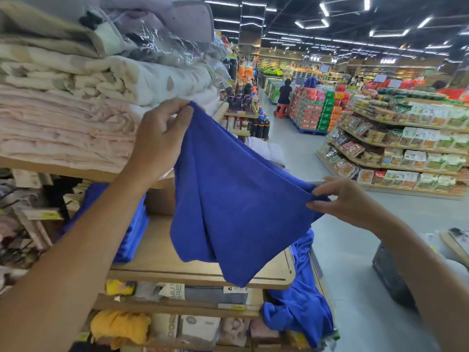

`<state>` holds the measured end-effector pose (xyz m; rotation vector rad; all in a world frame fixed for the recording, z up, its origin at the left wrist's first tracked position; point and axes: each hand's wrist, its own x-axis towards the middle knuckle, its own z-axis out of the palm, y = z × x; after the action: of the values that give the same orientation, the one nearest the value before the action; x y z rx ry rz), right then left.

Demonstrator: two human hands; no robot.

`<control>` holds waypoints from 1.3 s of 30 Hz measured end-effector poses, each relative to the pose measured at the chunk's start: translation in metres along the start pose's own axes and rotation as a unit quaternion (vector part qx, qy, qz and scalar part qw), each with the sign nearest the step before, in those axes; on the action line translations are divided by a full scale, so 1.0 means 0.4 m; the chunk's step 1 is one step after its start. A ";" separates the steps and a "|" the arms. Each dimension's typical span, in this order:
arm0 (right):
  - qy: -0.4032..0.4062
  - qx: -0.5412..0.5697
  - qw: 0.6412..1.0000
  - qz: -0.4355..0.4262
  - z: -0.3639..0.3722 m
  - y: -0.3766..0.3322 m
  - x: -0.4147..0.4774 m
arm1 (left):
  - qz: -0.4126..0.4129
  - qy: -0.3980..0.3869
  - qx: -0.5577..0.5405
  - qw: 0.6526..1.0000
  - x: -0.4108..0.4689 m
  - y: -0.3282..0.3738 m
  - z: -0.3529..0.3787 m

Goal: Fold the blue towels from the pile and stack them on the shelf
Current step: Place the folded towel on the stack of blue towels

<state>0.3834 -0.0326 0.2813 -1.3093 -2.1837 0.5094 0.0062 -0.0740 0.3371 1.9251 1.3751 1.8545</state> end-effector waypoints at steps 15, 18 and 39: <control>0.111 0.090 0.982 0.121 0.239 0.103 -0.081 | -0.097 0.034 -0.004 0.995 -0.376 -0.217 -0.051; 0.096 0.134 0.978 0.131 0.296 0.123 -0.101 | -0.136 0.030 -0.029 0.990 -0.415 -0.249 -0.052; -0.045 0.158 0.973 0.164 0.427 0.118 -0.061 | -0.248 0.000 -0.041 0.968 -0.465 -0.383 -0.038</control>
<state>0.3195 -0.0402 0.1145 -1.4914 -1.8589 1.0172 -0.0508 -0.1174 0.1065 1.3712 1.5704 1.6316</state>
